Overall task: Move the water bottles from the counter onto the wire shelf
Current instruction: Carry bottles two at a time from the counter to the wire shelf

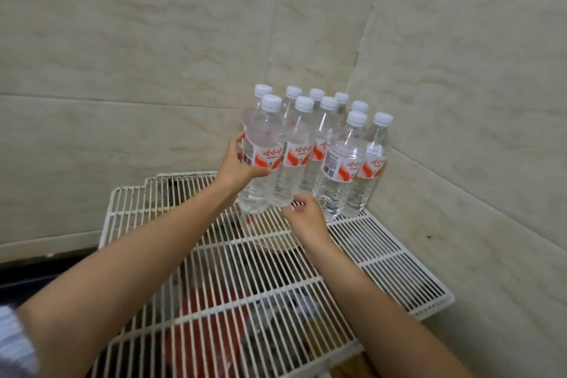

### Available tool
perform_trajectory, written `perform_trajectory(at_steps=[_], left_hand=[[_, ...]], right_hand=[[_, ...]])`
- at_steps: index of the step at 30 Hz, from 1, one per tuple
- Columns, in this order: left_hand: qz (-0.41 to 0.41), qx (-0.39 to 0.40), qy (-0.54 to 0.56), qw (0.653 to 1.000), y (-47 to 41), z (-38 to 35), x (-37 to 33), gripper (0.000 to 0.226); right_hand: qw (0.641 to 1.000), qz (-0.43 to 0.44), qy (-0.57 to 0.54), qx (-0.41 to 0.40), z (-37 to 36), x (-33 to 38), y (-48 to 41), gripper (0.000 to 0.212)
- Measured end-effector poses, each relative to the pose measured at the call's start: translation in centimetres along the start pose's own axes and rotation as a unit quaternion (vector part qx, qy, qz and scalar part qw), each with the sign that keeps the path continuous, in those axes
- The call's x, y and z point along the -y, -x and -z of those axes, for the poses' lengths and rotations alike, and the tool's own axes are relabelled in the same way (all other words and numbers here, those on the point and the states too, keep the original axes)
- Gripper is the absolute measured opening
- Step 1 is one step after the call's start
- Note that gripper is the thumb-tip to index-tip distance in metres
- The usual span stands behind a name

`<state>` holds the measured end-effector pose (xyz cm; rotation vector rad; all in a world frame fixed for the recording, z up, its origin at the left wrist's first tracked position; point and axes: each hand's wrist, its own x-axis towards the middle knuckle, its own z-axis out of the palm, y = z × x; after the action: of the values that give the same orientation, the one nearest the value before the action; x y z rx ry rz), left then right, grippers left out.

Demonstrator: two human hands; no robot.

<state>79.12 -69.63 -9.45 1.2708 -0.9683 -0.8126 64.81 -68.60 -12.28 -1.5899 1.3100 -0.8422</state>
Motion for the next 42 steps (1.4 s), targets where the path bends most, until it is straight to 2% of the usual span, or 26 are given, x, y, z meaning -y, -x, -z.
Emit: perform_trajectory(at_steps=[3, 7, 12, 17, 26, 32, 37, 42], left_hand=[[0.019, -0.013, -0.043, 0.999, 1.0, 0.3, -0.3, 0.090], [0.056, -0.064, -0.113, 0.990, 3.3, 1.2, -0.3, 0.084], [0.064, -0.177, -0.141, 0.972, 9.2, 3.3, -0.8, 0.066], [0.081, -0.278, -0.152, 0.945, 18.2, 6.3, -0.8, 0.053], [0.129, -0.470, -0.196, 0.851, 35.2, 12.2, -1.0, 0.040], [0.131, -0.547, -0.190, 0.805, 44.0, 15.4, -1.3, 0.041], [0.155, -0.612, -0.171, 0.757, 51.4, 17.9, -0.5, 0.040], [0.169, -0.657, -0.158, 0.718, 58.6, 20.9, -0.1, 0.038]], right_hand=[[0.999, 0.029, 0.020, 0.017, 0.6, -0.4, 1.4, 0.045], [0.995, 0.080, 0.041, 0.052, 1.9, -0.8, 3.4, 0.042], [0.980, 0.136, 0.091, 0.114, 3.0, -1.6, 6.7, 0.040], [0.957, 0.223, 0.084, 0.167, 2.3, -2.5, 11.6, 0.032], [0.903, 0.325, 0.036, 0.279, -2.8, -2.3, 20.3, 0.027], [0.867, 0.350, 0.080, 0.346, -7.2, -2.9, 24.7, 0.028], [0.813, 0.403, 0.120, 0.404, -11.2, -2.6, 29.6, 0.033], [0.784, 0.392, 0.128, 0.464, -15.9, -2.5, 36.0, 0.034]])
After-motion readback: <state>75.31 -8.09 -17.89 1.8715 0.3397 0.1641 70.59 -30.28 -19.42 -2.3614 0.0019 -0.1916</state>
